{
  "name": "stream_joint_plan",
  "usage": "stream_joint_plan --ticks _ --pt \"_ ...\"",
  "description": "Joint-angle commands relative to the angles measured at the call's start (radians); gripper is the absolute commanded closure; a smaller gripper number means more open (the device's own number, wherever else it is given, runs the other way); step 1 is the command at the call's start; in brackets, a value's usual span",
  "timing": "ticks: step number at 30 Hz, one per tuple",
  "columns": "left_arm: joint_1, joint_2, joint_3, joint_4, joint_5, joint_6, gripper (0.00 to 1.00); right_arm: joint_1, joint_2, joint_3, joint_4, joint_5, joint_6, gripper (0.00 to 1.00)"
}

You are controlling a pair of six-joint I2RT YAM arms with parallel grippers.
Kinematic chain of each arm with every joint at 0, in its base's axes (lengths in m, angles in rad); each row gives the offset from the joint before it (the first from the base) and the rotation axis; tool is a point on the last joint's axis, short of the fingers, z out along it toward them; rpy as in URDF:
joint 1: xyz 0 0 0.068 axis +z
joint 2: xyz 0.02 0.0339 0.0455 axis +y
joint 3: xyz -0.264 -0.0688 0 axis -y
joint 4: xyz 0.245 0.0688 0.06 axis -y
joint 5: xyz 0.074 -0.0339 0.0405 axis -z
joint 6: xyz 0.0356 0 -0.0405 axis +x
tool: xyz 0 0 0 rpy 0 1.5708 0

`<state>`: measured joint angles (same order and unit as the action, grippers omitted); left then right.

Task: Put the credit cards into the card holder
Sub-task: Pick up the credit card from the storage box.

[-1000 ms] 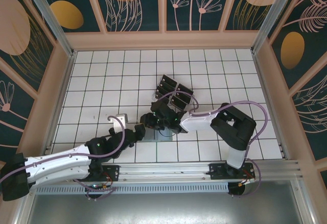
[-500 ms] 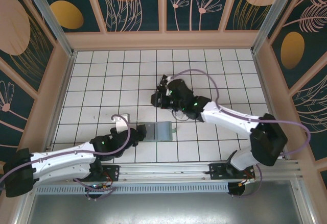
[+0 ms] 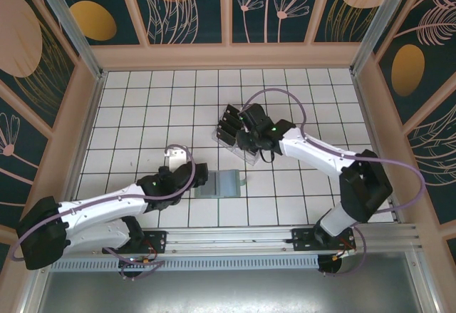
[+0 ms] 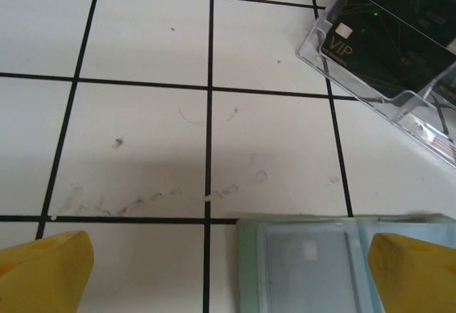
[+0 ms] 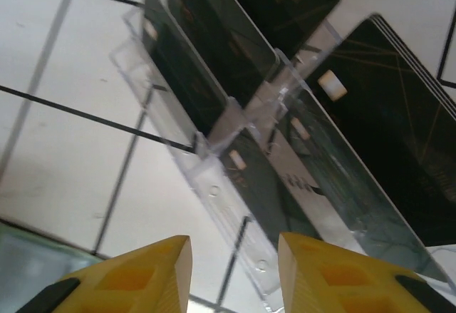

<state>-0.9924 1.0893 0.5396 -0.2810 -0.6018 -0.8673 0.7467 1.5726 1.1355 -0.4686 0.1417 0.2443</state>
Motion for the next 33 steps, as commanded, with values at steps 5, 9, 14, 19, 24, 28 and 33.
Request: stream_joint_plan --ticks 5,9,14,19,24,28,33 --pt "0.090 0.065 0.055 -0.005 0.075 0.129 0.02 -0.003 0.092 0.074 -0.087 0.156 -0.085 0.64" --pt "0.157 0.095 0.057 0.030 0.145 0.164 0.01 -0.003 0.127 0.093 -0.096 0.195 -0.100 0.64" --pt "0.218 0.144 0.073 0.063 0.215 0.200 0.01 -0.003 0.165 0.108 -0.094 0.194 -0.116 0.64" --pt "0.245 0.186 0.083 0.087 0.255 0.217 0.01 0.002 0.193 0.117 -0.088 0.178 -0.125 0.65" --pt "0.252 0.210 0.082 0.101 0.266 0.221 0.02 0.008 0.206 0.122 -0.090 0.167 -0.131 0.68" --pt "0.253 0.218 0.074 0.112 0.271 0.222 0.02 0.014 0.201 0.120 -0.092 0.158 -0.128 0.74" --pt "0.256 0.225 0.068 0.120 0.276 0.224 0.01 0.017 0.185 0.119 -0.099 0.156 -0.128 0.80"
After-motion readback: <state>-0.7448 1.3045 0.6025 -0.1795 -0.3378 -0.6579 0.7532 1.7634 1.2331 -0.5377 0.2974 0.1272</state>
